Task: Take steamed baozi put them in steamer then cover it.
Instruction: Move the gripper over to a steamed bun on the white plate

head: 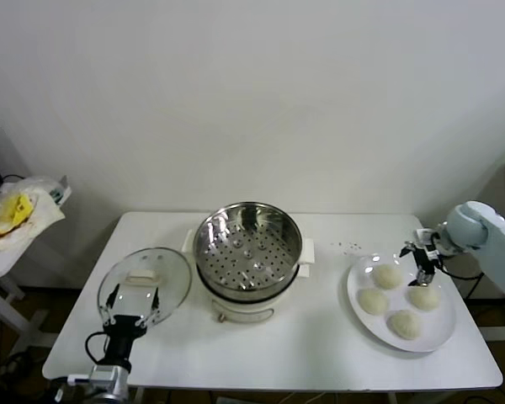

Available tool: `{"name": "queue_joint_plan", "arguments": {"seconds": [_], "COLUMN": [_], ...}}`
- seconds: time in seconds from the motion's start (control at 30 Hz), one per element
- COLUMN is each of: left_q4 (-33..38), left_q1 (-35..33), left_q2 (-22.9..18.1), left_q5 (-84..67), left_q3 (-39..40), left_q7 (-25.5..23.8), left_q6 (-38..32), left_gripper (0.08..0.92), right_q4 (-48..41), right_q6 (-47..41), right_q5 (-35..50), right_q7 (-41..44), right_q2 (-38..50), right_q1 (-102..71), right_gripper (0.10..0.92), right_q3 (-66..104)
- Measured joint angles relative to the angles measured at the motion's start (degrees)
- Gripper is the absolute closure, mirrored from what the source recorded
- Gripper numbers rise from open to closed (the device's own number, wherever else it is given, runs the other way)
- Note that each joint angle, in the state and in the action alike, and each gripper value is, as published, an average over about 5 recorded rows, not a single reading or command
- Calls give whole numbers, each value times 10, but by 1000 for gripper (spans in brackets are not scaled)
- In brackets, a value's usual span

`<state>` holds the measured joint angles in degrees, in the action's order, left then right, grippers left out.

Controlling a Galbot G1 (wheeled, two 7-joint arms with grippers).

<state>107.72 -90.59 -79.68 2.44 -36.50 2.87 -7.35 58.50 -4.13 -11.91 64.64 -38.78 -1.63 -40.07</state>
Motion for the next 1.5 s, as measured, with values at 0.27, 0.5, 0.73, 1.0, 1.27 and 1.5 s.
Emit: {"name": "queue_joint_plan", "arguments": {"seconds": [0.27, 0.5, 0.73, 1.0, 1.27, 1.5], "left_q4": [-2, -4, -8, -12, -13, -14], "left_q1": [-4, -5, -5, -6, -6, -7], "left_q2": [0, -1, -2, -2, -2, -2], "left_q5": [0, 0, -2, -2, -3, -4], "left_q3": [-3, -5, -8, -10, -11, -11], "left_q7": [0, 0, 0, 0, 0, 0], "left_q6": [-1, -1, -2, -3, -3, -4], "left_gripper": [177, 177, 177, 177, 177, 177], "right_q4": [-41, -60, -80, -93, -99, -98], "right_q6": [4, 6, 11, 17, 22, 27], "right_q5": [-15, -27, -39, -51, -58, -60], "right_q7": [7, 12, 12, 15, 15, 15], "right_q2": [-47, -66, -84, -94, -99, -98], "right_q1": [19, 23, 23, 20, 20, 21], "right_gripper": [203, 203, 203, 203, 280, 320], "right_q3": [-36, -53, -56, -57, -55, -51]}}
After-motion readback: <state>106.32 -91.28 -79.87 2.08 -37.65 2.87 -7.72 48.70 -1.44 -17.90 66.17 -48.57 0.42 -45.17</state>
